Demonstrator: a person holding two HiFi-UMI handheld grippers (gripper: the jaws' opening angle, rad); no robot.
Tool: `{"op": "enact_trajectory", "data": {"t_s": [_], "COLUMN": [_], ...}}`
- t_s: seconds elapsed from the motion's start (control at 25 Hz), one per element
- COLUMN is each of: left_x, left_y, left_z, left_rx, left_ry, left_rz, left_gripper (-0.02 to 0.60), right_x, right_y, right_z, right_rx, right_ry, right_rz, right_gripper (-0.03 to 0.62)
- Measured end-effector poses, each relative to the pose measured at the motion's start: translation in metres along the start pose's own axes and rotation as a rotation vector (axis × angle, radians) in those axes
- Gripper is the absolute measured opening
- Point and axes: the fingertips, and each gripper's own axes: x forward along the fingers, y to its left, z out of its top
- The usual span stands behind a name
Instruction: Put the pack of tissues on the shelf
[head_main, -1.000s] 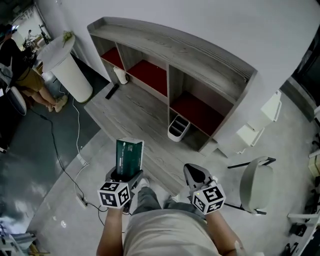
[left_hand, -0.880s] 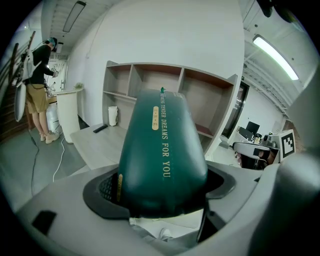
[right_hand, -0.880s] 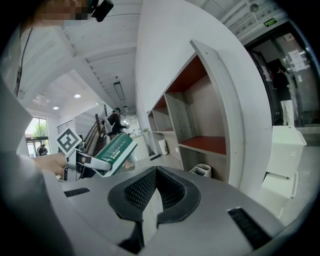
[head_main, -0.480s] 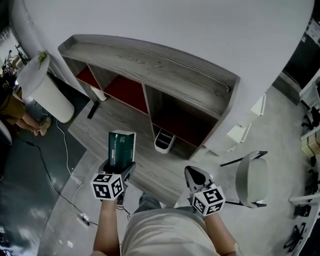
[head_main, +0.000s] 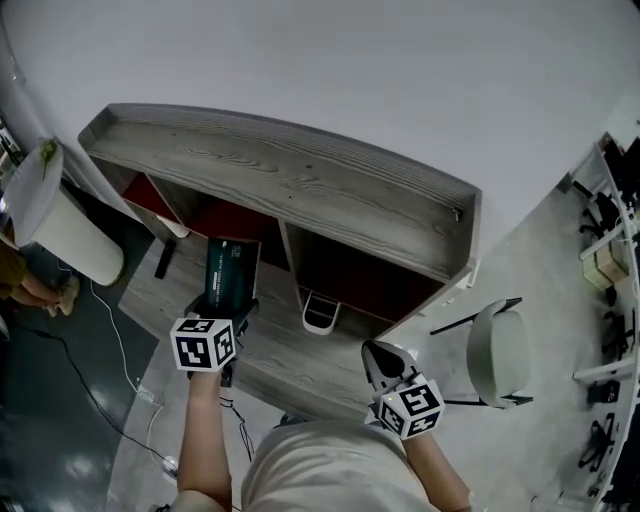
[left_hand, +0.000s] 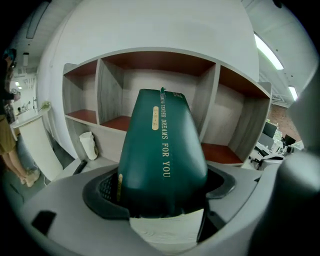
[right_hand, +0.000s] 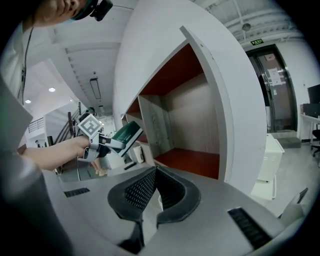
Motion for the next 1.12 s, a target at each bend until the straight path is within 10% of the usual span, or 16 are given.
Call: {"op": "enact_trajectory", "data": {"t_s": [0.4, 1.12], "left_x": [0.057, 0.077], "left_y": [0.034, 0.086], "left_z": [0.049, 0.115], "left_rx": [0.212, 0.138], "left_ry": [0.102, 0.014], "left_rz": [-0.047, -0.011], "left_gripper": [0.436, 0.437], "right_x": [0.024, 0.049], "right_y": [-0.01, -0.006], "right_z": [0.01, 0.012], "right_rx": [0.008, -0.011], "right_ry": [0.014, 0.058], "right_rz": [-0.085, -0.096], "right_gripper": [0.028, 0.028]}}
